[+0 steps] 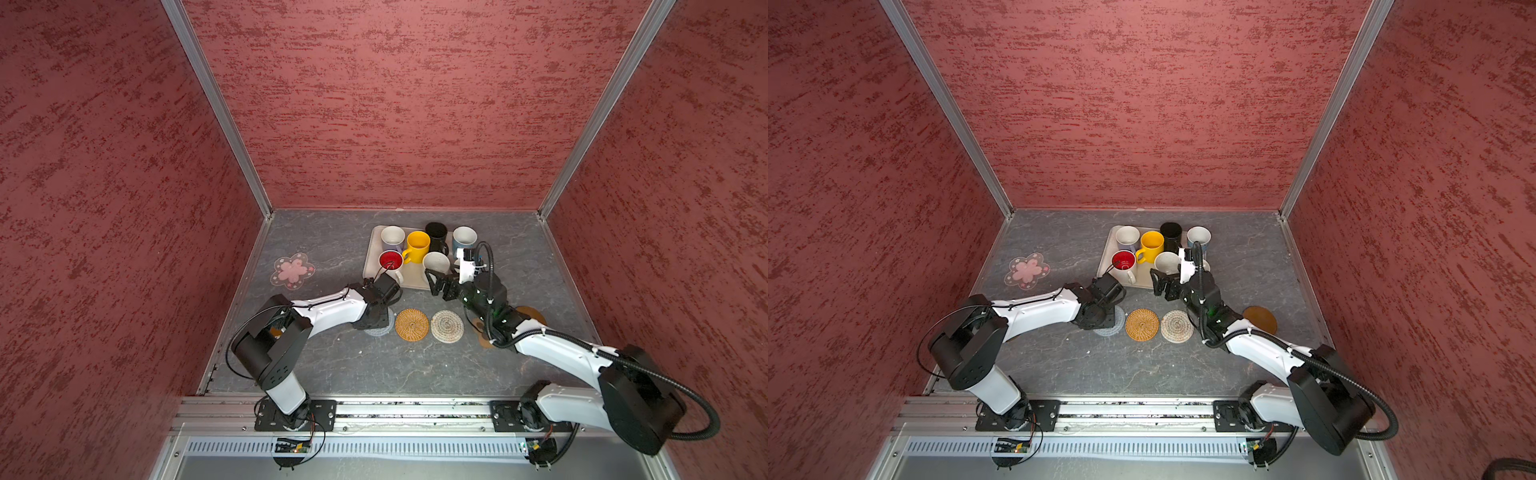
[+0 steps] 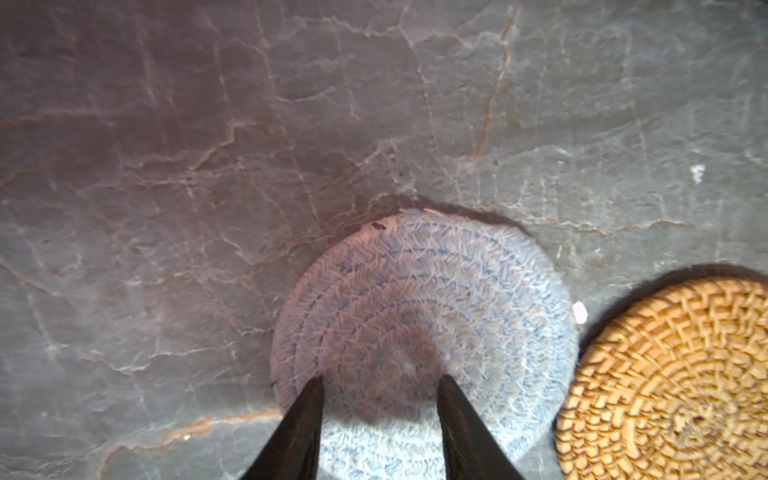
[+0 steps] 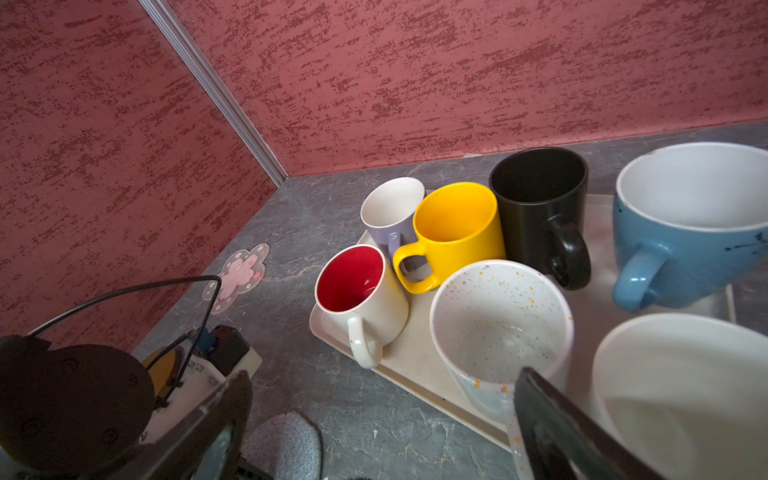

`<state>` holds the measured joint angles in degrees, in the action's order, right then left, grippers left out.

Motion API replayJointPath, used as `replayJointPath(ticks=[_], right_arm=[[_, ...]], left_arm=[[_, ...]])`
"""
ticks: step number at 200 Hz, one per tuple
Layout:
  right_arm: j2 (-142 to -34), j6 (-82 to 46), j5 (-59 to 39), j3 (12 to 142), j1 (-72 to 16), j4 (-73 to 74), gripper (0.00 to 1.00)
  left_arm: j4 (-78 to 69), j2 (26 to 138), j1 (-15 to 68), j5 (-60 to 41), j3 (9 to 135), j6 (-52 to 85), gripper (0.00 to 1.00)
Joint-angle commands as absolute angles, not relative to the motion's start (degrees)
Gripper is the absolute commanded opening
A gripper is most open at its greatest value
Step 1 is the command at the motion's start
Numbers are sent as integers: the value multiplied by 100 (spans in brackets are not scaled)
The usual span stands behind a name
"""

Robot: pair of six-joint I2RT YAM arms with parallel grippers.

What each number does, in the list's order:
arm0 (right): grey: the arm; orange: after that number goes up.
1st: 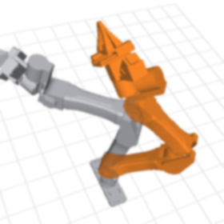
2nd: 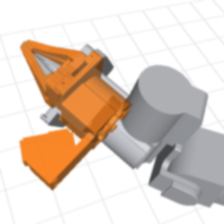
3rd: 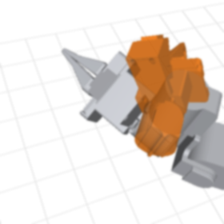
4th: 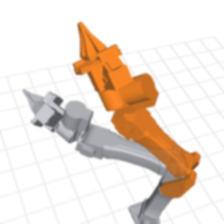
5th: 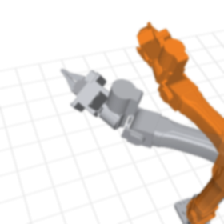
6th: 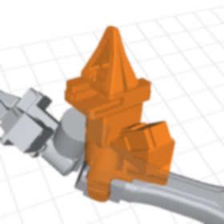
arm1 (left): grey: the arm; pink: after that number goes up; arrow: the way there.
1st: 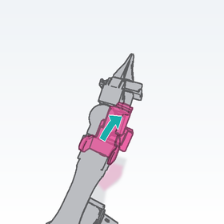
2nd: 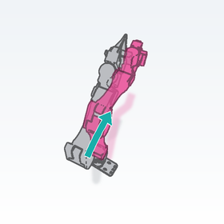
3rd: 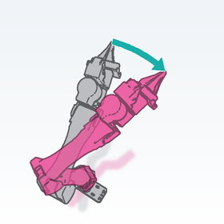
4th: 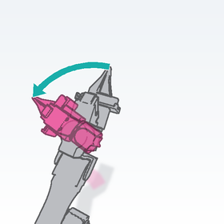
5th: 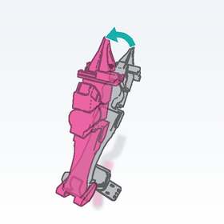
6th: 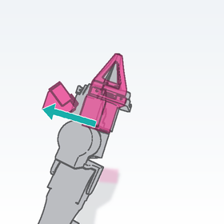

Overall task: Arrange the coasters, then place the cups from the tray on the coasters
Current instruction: 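Push the grey woven coaster with the left gripper against the rattan coaster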

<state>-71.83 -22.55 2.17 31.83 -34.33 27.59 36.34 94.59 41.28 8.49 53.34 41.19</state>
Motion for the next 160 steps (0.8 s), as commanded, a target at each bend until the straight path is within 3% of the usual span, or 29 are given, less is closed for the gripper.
replayJointPath(ticks=[1,160], right_arm=[[-7163,-2294,167,3146,-3401,2894,99],[-7285,-2346,106,3154,-3366,2951,99]], left_arm=[[3833,9445,4170,667,5073,4298,45],[4017,9204,4353,751,4917,4454,45]])
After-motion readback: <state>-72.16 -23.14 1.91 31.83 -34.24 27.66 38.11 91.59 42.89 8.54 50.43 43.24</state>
